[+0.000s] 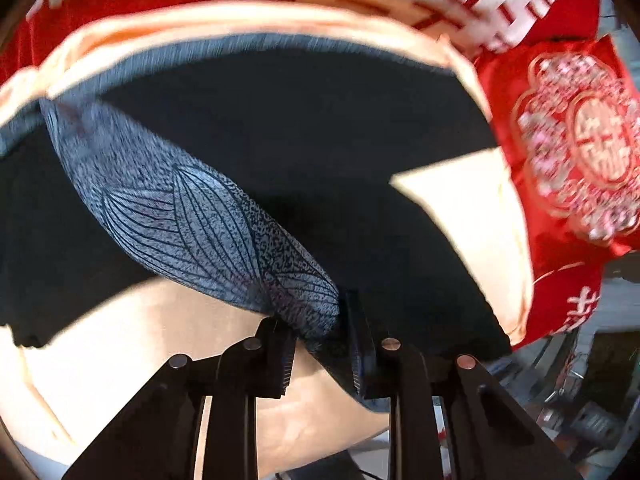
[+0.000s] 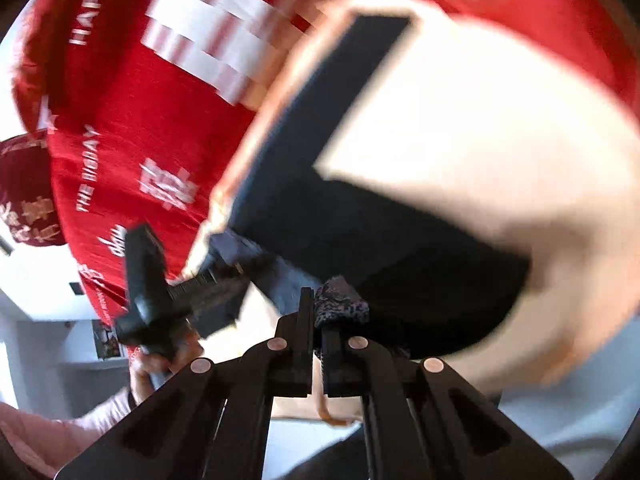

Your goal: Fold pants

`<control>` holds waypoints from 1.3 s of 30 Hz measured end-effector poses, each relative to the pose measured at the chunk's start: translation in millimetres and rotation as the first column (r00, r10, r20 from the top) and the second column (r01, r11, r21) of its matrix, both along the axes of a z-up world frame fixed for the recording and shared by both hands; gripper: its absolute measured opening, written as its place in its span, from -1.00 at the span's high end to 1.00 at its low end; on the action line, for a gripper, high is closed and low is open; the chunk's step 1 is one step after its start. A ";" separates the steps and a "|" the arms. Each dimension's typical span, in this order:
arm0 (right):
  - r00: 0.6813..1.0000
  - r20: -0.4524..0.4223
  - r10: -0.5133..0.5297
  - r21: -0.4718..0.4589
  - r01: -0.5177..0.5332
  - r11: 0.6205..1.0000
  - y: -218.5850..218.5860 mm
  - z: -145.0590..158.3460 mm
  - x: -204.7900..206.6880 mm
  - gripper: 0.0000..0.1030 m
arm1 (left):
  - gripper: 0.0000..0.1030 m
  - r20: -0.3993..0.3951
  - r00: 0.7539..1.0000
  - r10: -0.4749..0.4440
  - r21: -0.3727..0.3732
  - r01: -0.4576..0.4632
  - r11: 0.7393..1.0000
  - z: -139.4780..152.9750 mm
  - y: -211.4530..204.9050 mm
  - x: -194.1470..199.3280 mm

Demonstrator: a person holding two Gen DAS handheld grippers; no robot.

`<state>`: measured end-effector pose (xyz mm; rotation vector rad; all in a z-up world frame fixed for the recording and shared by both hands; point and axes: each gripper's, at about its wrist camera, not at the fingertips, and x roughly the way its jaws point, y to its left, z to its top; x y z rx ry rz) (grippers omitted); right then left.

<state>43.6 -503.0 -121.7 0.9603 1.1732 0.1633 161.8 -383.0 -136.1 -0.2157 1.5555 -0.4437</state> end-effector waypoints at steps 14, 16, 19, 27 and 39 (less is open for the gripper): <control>0.984 0.039 0.171 -0.383 -0.144 0.912 -61.7 27.8 248.3 0.87 | -0.77 0.361 0.933 0.007 0.197 -0.083 0.977 74.7 -9.0 93.9; 0.984 -0.016 0.178 -0.449 -0.166 0.878 -60.1 7.1 265.8 0.87 | -0.77 0.328 0.945 0.013 0.260 -0.104 0.960 58.1 7.7 89.4; 0.983 -0.094 0.158 -0.471 -0.184 0.863 -62.8 -17.0 281.3 0.35 | -0.77 0.258 0.966 0.022 0.362 -0.118 0.925 22.2 27.0 80.5; 0.974 0.032 0.226 -0.457 -0.187 0.870 -59.3 19.1 262.9 -0.65 | -0.77 0.192 0.980 0.049 0.500 -0.140 0.854 -32.1 40.3 80.6; 0.973 -0.220 -0.071 -0.404 -0.025 0.914 -83.0 -90.0 178.0 0.59 | -0.81 0.196 0.977 0.086 0.484 -0.172 0.858 -47.5 43.4 99.5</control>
